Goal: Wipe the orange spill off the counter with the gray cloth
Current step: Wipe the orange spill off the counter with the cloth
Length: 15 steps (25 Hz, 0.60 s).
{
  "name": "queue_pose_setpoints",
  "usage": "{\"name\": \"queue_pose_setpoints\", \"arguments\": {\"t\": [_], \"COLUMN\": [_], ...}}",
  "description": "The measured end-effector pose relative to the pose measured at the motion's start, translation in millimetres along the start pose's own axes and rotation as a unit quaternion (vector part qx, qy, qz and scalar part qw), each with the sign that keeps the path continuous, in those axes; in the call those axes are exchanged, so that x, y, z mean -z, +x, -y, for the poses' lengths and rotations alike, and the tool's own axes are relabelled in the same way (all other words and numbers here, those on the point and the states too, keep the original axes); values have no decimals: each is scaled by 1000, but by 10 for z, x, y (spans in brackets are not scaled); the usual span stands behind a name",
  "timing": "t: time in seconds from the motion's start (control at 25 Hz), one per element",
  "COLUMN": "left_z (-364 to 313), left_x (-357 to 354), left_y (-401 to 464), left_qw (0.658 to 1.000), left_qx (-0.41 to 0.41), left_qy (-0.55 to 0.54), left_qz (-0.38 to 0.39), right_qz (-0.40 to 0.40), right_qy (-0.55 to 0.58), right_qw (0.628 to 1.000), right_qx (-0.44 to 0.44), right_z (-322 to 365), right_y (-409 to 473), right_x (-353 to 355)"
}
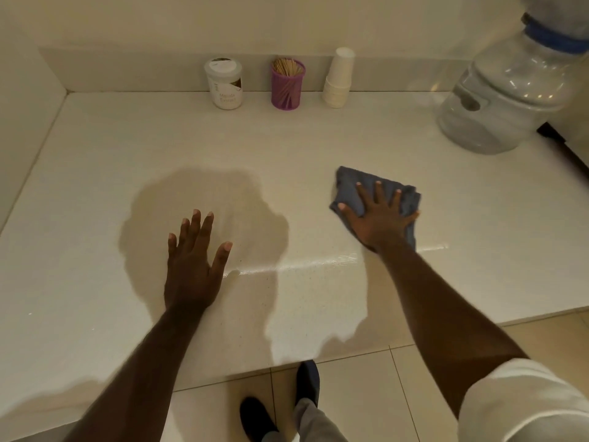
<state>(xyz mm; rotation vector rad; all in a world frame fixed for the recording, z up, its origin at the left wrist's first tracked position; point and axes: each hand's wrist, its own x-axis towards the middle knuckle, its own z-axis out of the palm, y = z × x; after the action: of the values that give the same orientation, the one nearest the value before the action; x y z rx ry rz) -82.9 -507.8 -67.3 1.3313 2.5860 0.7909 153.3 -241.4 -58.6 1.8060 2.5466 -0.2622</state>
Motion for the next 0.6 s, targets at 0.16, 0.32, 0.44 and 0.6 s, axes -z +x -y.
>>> {"name": "queue_pose_setpoints", "arguments": {"t": [0.16,0.32,0.44,0.6], "left_z": [6,5,-3,-6], "left_x": [2,1,7,20], "left_y": [-4,-5,-10,-5], "left_qw": [1000,1000,1000,1000], "left_qx": [-7,-6,-9,-11], "left_qy": [2,-6,-10,-15], "left_qz": [1,0,-3,1], "right_qz": [-31,-54,-97,-107], "right_qy": [-5,7,-12,-24], "right_qw": [999,998,993,989], "right_qx": [-28,12,62,95], "right_z": [-555,-692,-580,-106], "right_y": [-177,-526,-859,-1142], "right_x": [25,-20,-104,-188]}}
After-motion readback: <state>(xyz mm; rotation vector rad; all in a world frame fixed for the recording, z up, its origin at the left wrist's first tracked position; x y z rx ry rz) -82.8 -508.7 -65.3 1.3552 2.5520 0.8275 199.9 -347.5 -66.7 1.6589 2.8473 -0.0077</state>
